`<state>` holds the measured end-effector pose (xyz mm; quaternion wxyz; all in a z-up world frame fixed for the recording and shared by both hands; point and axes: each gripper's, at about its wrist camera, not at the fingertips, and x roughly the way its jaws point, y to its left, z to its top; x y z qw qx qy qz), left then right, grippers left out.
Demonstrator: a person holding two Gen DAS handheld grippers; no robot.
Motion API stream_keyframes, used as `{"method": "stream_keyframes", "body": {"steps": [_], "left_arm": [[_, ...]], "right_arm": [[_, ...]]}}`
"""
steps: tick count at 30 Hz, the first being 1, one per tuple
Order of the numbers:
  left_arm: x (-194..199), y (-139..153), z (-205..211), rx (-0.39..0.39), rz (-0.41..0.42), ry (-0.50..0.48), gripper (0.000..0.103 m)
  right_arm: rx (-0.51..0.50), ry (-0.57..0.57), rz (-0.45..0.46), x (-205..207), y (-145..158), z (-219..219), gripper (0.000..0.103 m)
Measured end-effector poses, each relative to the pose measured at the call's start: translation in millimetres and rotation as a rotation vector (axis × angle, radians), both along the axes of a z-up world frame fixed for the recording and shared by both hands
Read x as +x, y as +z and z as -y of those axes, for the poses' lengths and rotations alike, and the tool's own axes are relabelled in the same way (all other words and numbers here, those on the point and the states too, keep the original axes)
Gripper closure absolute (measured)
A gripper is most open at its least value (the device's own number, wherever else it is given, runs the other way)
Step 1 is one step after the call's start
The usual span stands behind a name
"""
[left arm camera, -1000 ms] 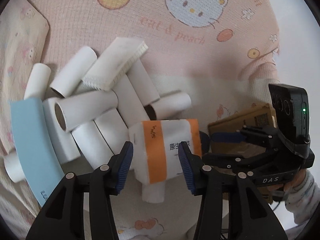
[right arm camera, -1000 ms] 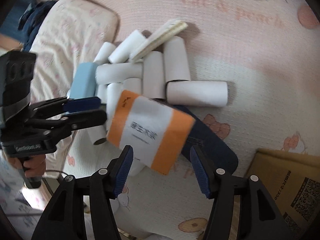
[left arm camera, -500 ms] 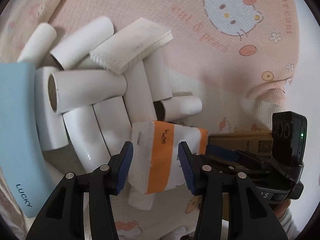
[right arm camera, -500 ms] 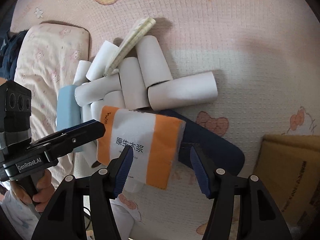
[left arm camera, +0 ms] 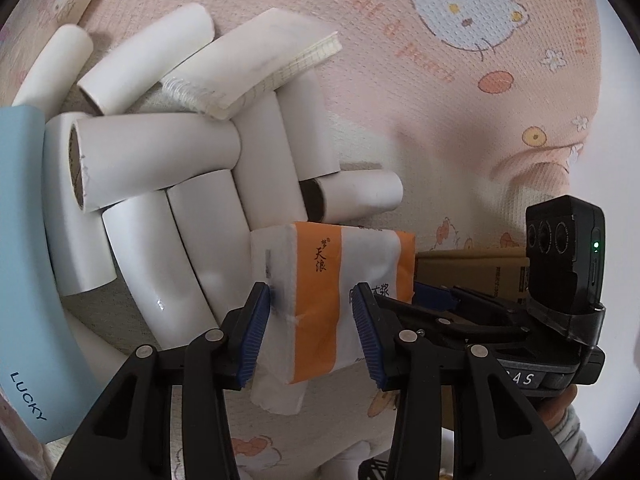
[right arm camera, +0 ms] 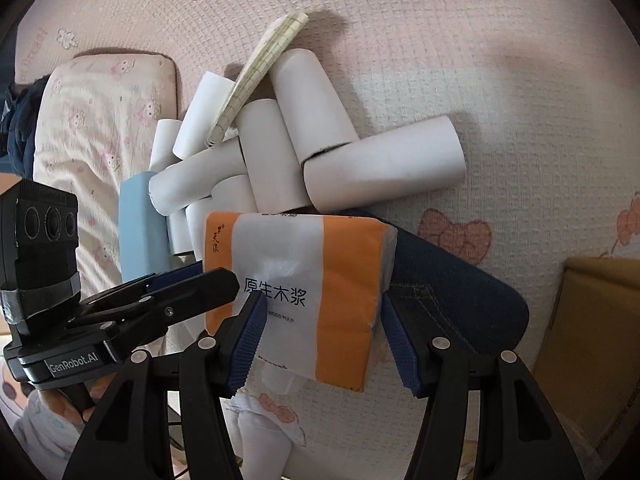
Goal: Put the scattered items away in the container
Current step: 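Carry the tissue pack in both grippers toward the cardboard box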
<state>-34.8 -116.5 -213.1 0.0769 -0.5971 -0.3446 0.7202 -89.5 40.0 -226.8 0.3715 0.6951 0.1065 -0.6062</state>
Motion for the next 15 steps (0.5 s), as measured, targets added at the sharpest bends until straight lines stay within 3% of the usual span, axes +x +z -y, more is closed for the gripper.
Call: {"method": "stream_keyframes", "body": {"steps": [7,15], "left_arm": [[-2.2,45.9,3.8,-0.027,-0.124,0.015,0.056],[-11.6,116.2,-11.7,-0.075,-0.284,-0.038,0.056]], "right_arm": [[-0.034,0.081,-0.101,11.5,28.2,4.3,0.046],[-0.129,0.095,-0.234,0.6,91.8,-6.3,0.046]]}}
